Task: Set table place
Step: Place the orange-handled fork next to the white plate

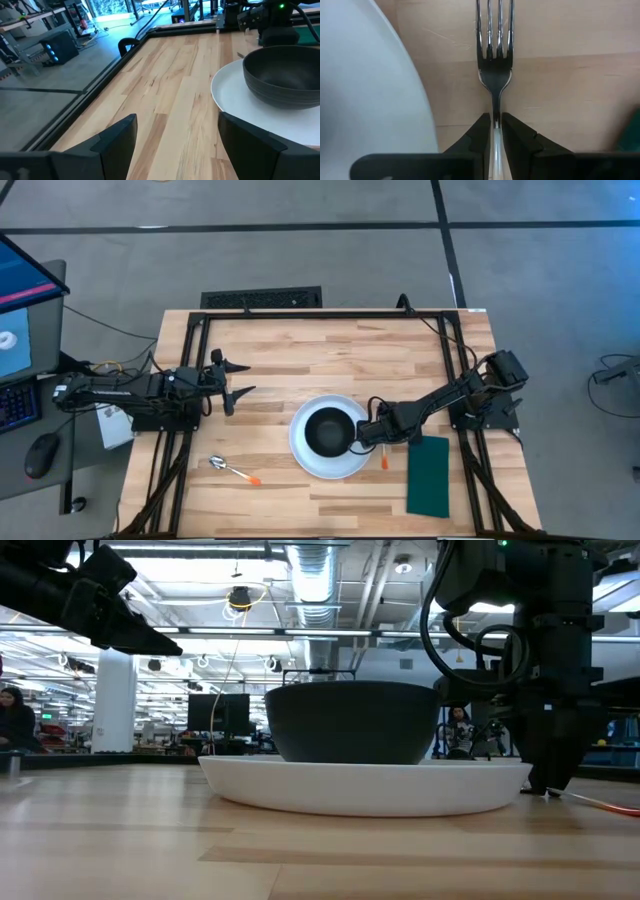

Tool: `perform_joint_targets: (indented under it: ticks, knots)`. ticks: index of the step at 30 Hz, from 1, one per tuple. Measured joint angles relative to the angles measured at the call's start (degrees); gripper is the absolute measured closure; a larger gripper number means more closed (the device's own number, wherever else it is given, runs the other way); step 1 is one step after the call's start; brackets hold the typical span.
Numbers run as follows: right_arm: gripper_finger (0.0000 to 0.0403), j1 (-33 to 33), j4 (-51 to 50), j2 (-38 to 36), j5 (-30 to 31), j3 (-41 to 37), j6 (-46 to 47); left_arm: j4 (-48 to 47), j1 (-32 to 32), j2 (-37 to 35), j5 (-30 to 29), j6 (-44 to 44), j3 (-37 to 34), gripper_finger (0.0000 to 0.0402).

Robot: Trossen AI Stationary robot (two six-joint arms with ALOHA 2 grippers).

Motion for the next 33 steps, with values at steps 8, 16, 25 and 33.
perform_joint_targets:
  ticks: [8,16,25,33]
  knots:
    - [0.0330,-0.07,0.03,0.00,-0.07,0.00,0.50,-0.02,0.02,0.02,0.00,-0.02,0.00,0.0134]
    - [0.0330,-0.07,0.17,0.00,-0.07,0.00,-0.46,-0.02,0.02,0.00,0.00,-0.04,0.00,0.0134]
    - [0.0330,-0.07,1.30,0.00,-0.09,-0.04,-0.50,-0.02,0.00,0.02,0.00,-0.07,0.00,0.0134]
    - [0.0330,-0.07,1.40,0.00,-0.09,-0.04,-0.48,-0.02,0.00,0.02,0.00,-0.06,0.00,0.0134]
